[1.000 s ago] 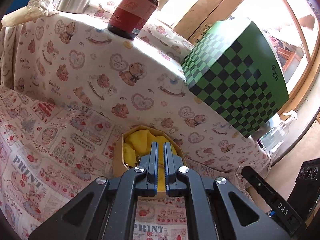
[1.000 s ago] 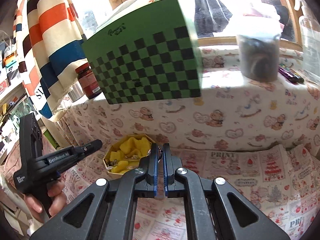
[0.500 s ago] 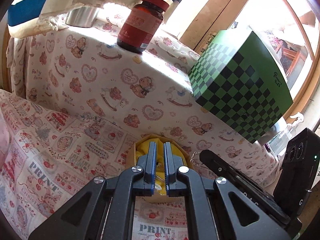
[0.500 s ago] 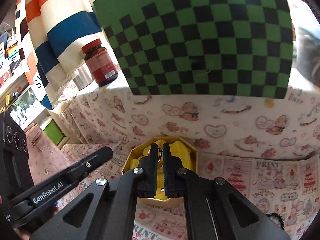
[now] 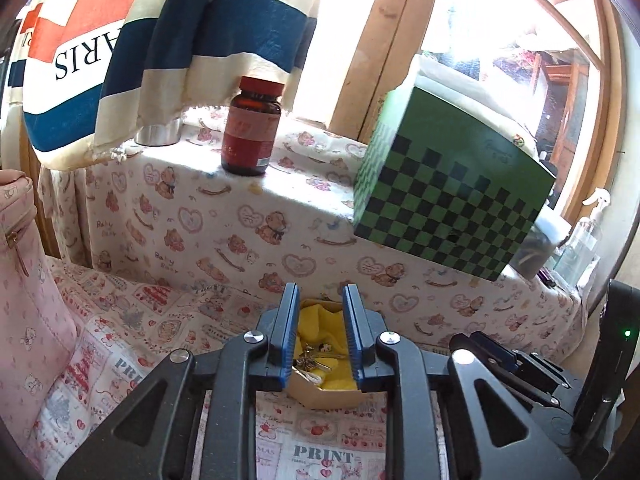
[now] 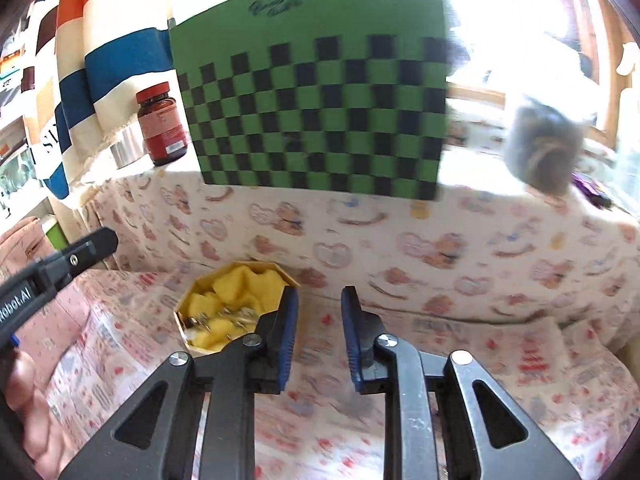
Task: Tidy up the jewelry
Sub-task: 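Open both grippers in the box and withdraw them, then grasp the remaining black bead bracelet with the right gripper and lift it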
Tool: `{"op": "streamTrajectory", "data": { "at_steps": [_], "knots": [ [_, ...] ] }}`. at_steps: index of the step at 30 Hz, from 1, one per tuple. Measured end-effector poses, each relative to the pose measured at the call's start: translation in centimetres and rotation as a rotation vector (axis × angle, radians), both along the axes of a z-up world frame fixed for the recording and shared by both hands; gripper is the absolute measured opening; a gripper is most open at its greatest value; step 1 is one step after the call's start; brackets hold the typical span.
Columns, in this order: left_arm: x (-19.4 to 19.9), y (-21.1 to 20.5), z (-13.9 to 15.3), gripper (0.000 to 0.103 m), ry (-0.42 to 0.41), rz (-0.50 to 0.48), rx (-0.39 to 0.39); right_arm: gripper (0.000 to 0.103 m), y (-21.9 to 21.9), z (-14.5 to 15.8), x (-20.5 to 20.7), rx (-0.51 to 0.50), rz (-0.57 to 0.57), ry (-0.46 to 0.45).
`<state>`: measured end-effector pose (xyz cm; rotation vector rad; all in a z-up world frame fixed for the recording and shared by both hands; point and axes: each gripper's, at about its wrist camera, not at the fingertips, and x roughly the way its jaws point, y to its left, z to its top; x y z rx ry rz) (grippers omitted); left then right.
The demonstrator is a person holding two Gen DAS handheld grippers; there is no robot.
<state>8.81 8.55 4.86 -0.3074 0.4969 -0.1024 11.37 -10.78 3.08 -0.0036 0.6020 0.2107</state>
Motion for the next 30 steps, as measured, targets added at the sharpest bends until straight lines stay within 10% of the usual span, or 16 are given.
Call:
{"op": "streamTrajectory", "data": {
  "at_steps": [4,14,30],
  "knots": [
    [-1.1,-1.4,0.9,0.029,-0.030,-0.007,0.057,0.030,-1.7,0.5,-2.4,-0.032,-0.001,-0.035],
    [-3.2,-4.3,2.2,0.064,-0.106,-0.015,0.172,0.077,-5.9,2.3,-7.7,-0.044,-0.025,-0.112],
    [-3.0,-9.4,-0.1,0.092,-0.088,-0.084,0.279,0.080,-13.2,-0.1,-7.9,0.076,-0.134,-0.098]
  ]
}}
